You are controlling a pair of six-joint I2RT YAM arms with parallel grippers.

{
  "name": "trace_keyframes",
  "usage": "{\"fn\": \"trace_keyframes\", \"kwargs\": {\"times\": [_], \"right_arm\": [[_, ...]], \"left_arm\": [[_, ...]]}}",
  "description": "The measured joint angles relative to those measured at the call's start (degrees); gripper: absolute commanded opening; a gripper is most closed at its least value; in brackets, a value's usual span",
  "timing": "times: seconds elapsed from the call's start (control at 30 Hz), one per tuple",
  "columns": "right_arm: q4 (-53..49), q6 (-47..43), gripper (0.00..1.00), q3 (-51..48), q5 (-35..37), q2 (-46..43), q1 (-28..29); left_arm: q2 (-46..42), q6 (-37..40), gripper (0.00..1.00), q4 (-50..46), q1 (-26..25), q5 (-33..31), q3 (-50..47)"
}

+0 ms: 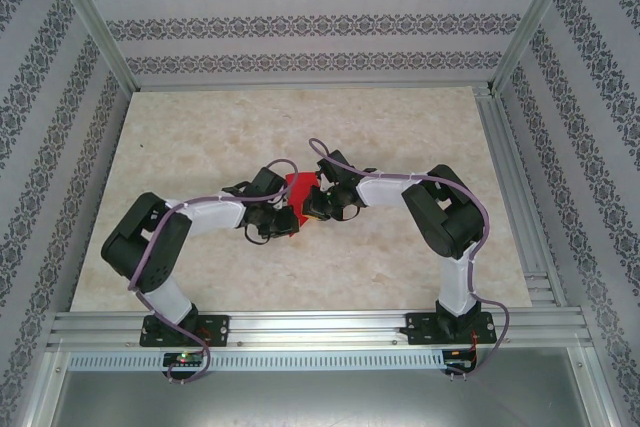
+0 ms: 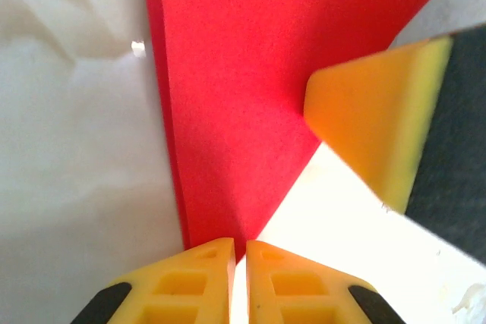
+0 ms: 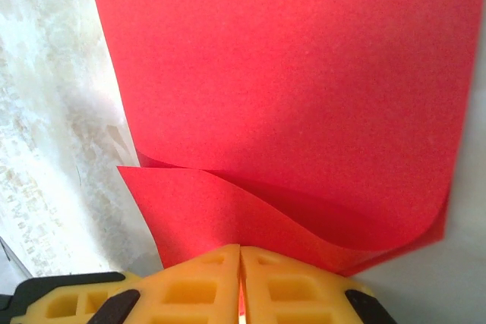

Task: Fold a paper plane with a square sheet of paper (pick it up from the middle)
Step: Third fold the triangle at the center of the table.

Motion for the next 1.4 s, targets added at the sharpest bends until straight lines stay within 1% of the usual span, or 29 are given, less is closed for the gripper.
{"fn": "trace_keyframes", "kwargs": {"times": [0.13,0.33,0.57,0.63,0.77,1.03,1.4], "right_arm": [[0.0,0.0,0.1,0.0,-0.2,0.0,-0.1],[0.0,0.0,0.1,0.0,-0.2,0.0,-0.1],[0.0,0.0,0.1,0.0,-0.2,0.0,-0.1],[0.0,0.0,0.1,0.0,-0.2,0.0,-0.1],[0.0,0.0,0.1,0.0,-0.2,0.0,-0.1],[0.1,0.0,0.1,0.0,-0.2,0.0,-0.1],[0.4,0.0,0.11,-0.1,-0.5,0.0,-0.1]], "left_arm": [[-1.0,0.5,0.14,-1.6,-0.8,1.3,-0.8],[-2.1,1.1,0.14,-3.9,-1.2,1.3,-0.9],[-11.1,0.6,0.14,-4.3,-1.2,-2.8,-0.8],[-11.8,0.2,0.13,-3.7,-1.2,-4.2,-0.4],[-9.3,-0.7,0.13,-1.9,-1.2,-5.6,0.1],[-2.2,-2.1,0.12,1.4,-1.2,-4.9,0.1],[0.7,-2.4,0.11,3.7,-1.2,-4.4,0.1]]}}
